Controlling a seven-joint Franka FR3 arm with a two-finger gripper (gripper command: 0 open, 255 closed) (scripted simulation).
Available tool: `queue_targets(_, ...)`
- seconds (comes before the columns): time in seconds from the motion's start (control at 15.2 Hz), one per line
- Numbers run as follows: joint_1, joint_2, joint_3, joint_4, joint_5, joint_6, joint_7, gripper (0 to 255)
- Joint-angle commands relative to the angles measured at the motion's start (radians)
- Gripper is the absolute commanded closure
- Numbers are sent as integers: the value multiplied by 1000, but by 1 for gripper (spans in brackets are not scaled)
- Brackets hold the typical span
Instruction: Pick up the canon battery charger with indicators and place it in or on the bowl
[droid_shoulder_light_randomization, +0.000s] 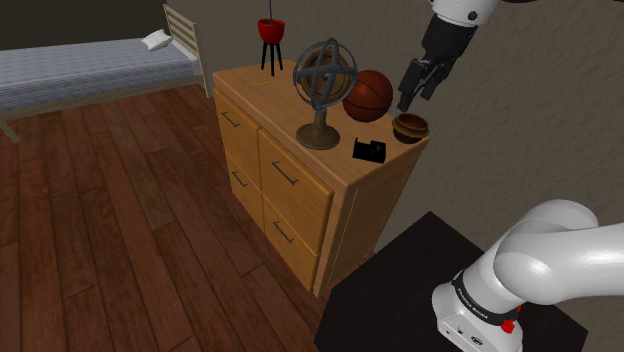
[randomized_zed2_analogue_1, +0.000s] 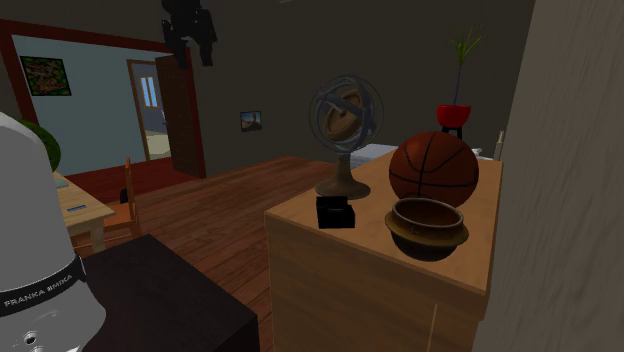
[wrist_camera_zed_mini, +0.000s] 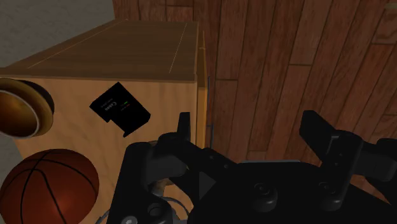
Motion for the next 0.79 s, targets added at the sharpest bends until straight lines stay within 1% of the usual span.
queue_targets(0.0,0,0,0,0,0,0,0,0)
queue_targets(0.33,-59,141,39,-14,18,134,170,0)
queue_targets(0.73,-126,331,71,4,23,278,369,0)
